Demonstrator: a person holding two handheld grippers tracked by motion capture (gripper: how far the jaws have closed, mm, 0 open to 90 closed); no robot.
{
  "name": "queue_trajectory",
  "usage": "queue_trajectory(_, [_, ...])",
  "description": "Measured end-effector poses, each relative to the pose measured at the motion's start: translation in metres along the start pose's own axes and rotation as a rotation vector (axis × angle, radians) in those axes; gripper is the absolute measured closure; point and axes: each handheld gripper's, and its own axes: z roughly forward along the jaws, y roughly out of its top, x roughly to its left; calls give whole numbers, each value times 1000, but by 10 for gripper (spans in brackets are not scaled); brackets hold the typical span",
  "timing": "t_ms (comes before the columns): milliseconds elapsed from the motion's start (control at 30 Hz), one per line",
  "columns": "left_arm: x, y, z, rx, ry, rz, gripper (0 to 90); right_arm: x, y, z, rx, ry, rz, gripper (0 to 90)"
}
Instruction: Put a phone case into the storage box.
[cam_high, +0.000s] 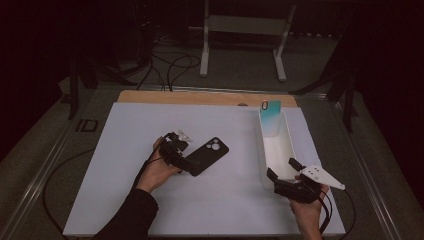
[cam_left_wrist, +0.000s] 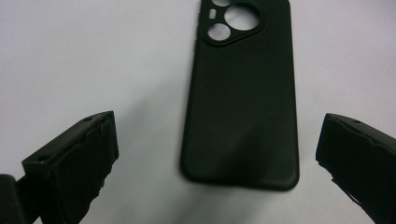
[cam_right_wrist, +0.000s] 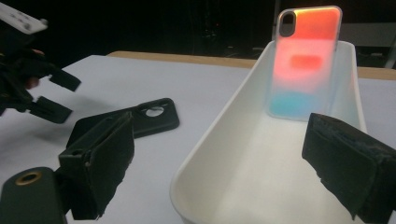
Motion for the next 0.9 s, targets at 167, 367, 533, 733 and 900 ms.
queue_trajectory(167, [-3, 5, 19, 46, -19, 4, 0, 1, 0, 1, 4, 2, -3, 93])
queue_trajectory(367, [-7, 8, 35, 89, -38, 15, 0, 1, -1, 1, 5, 4, -1, 93])
queue_trajectory(533, [-8, 11, 41, 109, -50, 12, 1, 0, -1, 0, 2, 4, 1, 93])
queue_trajectory(733, [-12, 15, 50, 140, -40, 30, 3, 0, -1, 1, 2, 2, 2, 93])
queue_trajectory(900, [-15, 18, 55, 156, -12, 27, 10, 0, -1, 1, 2, 3, 4, 93])
